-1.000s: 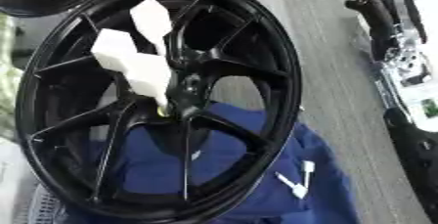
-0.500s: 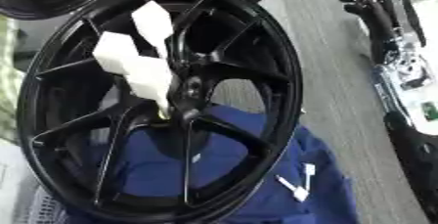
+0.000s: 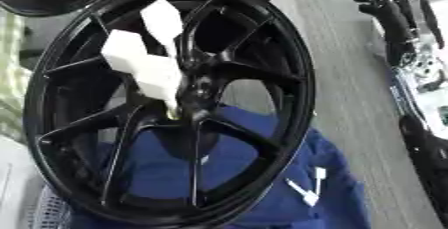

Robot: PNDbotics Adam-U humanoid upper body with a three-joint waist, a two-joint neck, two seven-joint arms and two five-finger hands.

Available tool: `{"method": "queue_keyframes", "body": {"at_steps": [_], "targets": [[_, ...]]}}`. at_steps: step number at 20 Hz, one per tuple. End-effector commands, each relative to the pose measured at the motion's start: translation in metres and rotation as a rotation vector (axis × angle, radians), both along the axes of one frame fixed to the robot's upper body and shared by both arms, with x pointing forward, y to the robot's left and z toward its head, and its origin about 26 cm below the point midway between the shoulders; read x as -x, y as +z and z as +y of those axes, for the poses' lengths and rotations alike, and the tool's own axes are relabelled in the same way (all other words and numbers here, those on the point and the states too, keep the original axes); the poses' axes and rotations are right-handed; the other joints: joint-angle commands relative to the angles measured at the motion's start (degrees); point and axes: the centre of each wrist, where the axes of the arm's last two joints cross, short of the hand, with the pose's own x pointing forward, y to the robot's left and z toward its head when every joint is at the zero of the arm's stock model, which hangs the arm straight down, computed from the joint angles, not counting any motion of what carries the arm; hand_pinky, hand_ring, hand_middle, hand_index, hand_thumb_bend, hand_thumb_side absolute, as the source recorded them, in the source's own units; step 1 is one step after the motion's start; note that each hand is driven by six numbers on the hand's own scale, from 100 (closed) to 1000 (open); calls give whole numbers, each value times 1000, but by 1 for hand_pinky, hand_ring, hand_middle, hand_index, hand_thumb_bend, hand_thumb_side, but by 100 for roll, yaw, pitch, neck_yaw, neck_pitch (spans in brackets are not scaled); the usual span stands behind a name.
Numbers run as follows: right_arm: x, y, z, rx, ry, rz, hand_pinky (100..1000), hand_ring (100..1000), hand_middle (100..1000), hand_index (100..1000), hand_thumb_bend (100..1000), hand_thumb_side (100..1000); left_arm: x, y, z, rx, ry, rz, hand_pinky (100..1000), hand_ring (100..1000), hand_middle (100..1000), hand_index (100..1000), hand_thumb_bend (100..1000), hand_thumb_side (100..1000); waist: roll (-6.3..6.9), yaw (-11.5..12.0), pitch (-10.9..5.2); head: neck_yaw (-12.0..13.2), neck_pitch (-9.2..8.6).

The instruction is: Pull the pin out of the wheel hub.

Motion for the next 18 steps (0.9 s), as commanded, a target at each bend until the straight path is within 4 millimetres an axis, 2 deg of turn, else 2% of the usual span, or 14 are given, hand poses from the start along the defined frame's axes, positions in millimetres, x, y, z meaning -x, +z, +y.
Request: {"method": "queue_keyframes", "body": {"at_steps": [1,12,18], "targets": [[1,8,-4,24,-2,-17,823,758,683,753,100,648,0,9,-6,-15,-2,-33,829,782,753,853,644,602,-7,9,-125,32,11],[0,9,-2,17,6,-21,823,758,683,753,100,652,-6,6,-45,-51,-81,-68,831,786,757,853,641,595,16,-4,-79,115,9],[0,8,-2,17,3,-15,823,758,683,753,100,659,18,11,-56,-49,-57,-197,840,799,768,859,659,558,44,26,-53,101,-115]]}}
